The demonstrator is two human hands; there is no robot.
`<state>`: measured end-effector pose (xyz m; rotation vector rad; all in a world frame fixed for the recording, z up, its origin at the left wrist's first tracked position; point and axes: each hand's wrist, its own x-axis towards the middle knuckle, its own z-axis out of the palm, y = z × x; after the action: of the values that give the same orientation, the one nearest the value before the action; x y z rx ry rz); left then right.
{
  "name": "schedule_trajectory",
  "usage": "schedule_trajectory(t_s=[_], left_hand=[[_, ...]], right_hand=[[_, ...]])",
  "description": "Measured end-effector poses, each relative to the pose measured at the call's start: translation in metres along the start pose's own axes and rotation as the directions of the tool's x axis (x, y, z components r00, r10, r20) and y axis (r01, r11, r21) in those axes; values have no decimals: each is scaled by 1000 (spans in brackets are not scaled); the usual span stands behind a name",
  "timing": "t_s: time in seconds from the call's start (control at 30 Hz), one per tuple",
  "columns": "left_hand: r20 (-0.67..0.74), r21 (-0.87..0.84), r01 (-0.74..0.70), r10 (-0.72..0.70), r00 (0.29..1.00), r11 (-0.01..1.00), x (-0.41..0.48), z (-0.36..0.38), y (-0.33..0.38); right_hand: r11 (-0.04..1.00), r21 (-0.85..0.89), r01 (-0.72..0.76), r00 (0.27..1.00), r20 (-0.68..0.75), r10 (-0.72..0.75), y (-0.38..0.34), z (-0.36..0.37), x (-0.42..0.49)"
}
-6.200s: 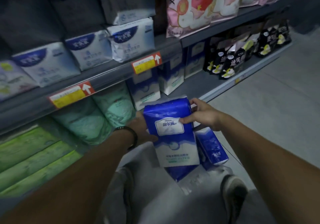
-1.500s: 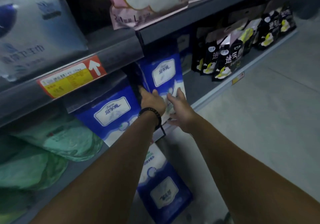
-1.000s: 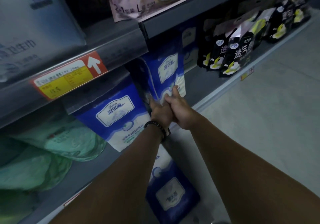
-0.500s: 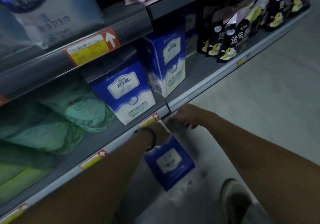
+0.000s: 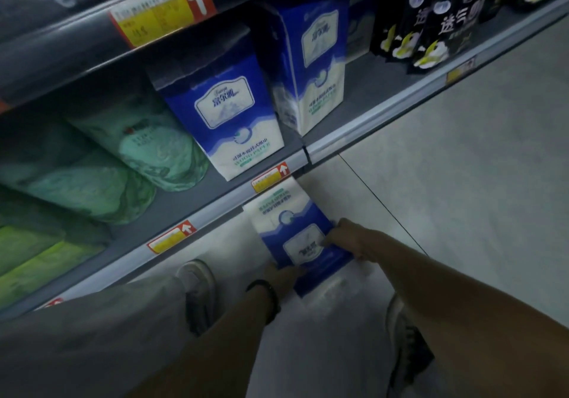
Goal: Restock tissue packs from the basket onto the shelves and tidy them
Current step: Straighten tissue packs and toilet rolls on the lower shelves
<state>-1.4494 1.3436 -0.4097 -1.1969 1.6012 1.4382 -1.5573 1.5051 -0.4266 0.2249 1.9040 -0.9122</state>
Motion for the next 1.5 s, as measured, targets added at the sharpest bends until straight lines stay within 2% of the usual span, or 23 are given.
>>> schedule_trajectory(t_s=[0.1, 0.17, 0.23, 0.3, 0.37, 0.43, 0.5, 0.57, 0.63, 0.7, 0.73, 0.8, 0.83, 0.9, 0.97, 1.07, 1.17, 1.23, 1.3, 1.4, 1.5], left_hand=[[-48, -123, -72, 66, 997, 990, -2, 7, 2], [-65, -196, -94, 83, 994, 976, -1, 11, 8], [-83, -177, -178, 166, 983, 968, -16, 12, 18], [-85, -146, -296, 286, 955, 944, -30, 12, 26], [-106, -124, -391, 380, 919, 912, -48, 8, 33], [-98, -105, -444, 435, 895, 890, -57, 3, 38], [-89, 39, -550, 551, 830, 835, -62, 1, 41], [-31, 275, -679, 713, 701, 680, -56, 5, 45], [85, 386, -739, 776, 625, 553, -59, 17, 58], [147, 307, -804, 809, 569, 510, -67, 34, 76], [98, 246, -813, 821, 562, 527, -67, 42, 86], [4, 122, -800, 806, 592, 587, -68, 50, 108], [16, 110, -798, 802, 598, 593, -67, 50, 119], [98, 154, -813, 810, 578, 561, -70, 50, 138], [106, 174, -821, 818, 565, 544, -73, 52, 156], [6, 79, -820, 823, 568, 566, -82, 62, 182], [-44, 27, -829, 829, 557, 558, -92, 78, 215], [-82, 17, -844, 842, 533, 536, -98, 89, 243], [-115, -1, -834, 828, 549, 552, -96, 97, 274], [-122, -3, -810, 804, 582, 586, -95, 111, 311], [-147, -21, -805, 795, 589, 593, -88, 123, 339]], right_hand=[[994, 112, -9, 999, -41, 14, -12, -19, -13], [995, 101, -25, 995, -94, 35, -19, -28, -21], [994, 112, 19, 995, -103, -8, -24, -41, -30], [977, 205, 56, 998, -30, -51, -29, -59, -46], [962, 272, 26, 999, 29, -35, -33, -79, -68], [947, 318, -42, 999, 19, 38, -38, -99, -79], [914, 381, -137, 990, 12, 143, -47, -119, -90], [912, 385, -144, 987, -4, 158, -51, -138, -102], [896, 442, -45, 996, -48, 74, -48, -152, -112], [815, 567, 122, 985, -170, -30, -44, -163, -114], [788, 595, 159, 978, -205, -42, -44, -167, -114], [851, 521, 75, 984, -178, 22, -49, -175, -116], [884, 466, 33, 984, -169, 52, -52, -179, -117], [911, 411, 41, 979, -199, 46, -54, -192, -121], [880, 465, 99, 969, -245, 20, -52, -204, -126], [773, 598, 214, 953, -303, -29, -53, -215, -123], [665, 640, 384, 886, -459, -70, -70, -217, -122], [528, 679, 510, 833, -543, -106, -83, -219, -125], [420, 680, 601, 789, -590, -173, -94, -222, -128], [450, 617, 645, 755, -605, -252, -104, -219, -110], [571, 503, 649, 742, -585, -329, -105, -217, -78]])
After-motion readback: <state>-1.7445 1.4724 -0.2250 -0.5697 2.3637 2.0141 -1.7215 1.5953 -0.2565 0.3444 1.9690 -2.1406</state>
